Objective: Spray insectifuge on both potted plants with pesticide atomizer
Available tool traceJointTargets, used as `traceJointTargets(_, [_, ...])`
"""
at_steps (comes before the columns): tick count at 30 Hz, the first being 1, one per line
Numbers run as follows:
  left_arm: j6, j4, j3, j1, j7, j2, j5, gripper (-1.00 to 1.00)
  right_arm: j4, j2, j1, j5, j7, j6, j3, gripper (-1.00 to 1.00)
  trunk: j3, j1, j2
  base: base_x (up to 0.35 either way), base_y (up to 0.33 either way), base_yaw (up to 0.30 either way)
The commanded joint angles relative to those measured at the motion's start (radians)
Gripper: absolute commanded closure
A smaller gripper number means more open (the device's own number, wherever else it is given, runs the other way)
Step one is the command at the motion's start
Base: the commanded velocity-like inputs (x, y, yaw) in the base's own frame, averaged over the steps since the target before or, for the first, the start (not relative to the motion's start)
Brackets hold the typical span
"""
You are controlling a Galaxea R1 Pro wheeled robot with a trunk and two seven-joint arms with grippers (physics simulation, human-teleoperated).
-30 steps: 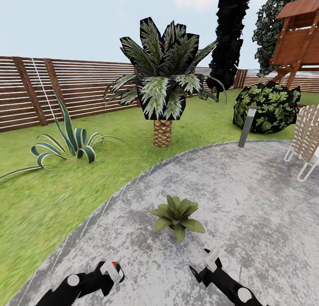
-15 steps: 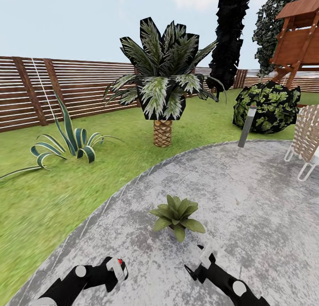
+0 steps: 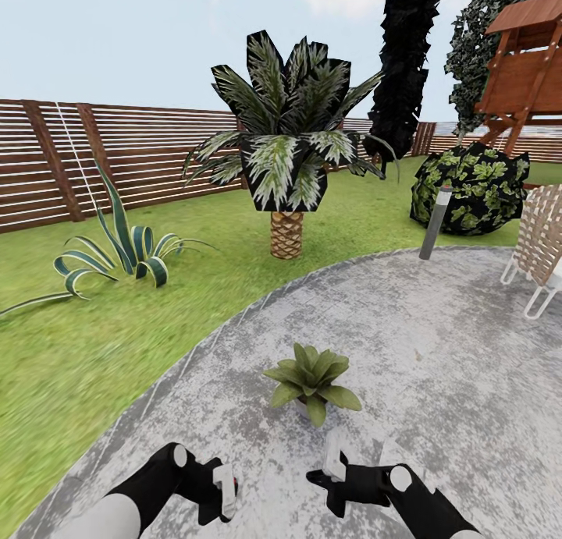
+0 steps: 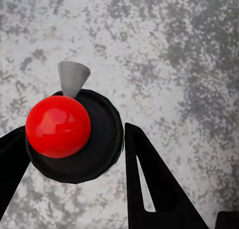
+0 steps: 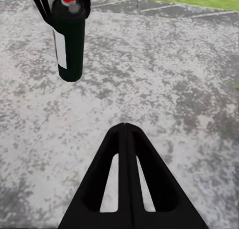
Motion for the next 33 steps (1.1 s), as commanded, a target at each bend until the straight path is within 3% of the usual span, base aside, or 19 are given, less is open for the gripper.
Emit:
traceJointTargets(1, [-0.009,-0.001,0.000,-0.001,-0.001,-0.001,-0.012,1.00,-0.001,0.005,0.000,0.009,-0.001,-0.004,0.005,1.00,-0.001,0.000,0.000,0.000,0.000,0.000])
traceJointTargets(6, [-0.009,-0.001,0.001,-0.001,-0.003,-0.005,-0.010,1.00,-0.001,0.023,-0.001,0.011,0.000,-0.004,0.006,1.00,-0.001,0.000,0.000,0.000,0.000,0.000])
traceJointTargets(10, [-0.009,-0.001,-0.001,-0.001,-0.006,-0.037,-0.020,1.00,-0.001,0.044,-0.001,0.013,0.001,-0.004,0.007,1.00,-0.001,0.000,0.000,0.000,0.000,0.000])
traceJointTargets(23, [-0.013,-0.001,-0.001,0.000,-0.009,-0.109,-0.025,1.00,0.001,0.065,-0.001,0.012,0.001,-0.004,0.010,1.00,-0.001,0.000,0.000,0.000,0.000,0.000])
traceJointTargets(33, [-0.013,-0.001,-0.001,-0.001,-0.008,-0.131,-0.025,1.00,0.002,0.069,-0.001,0.013,0.000,-0.004,0.010,1.00,-0.001,0.000,0.000,0.000,0.000,0.000])
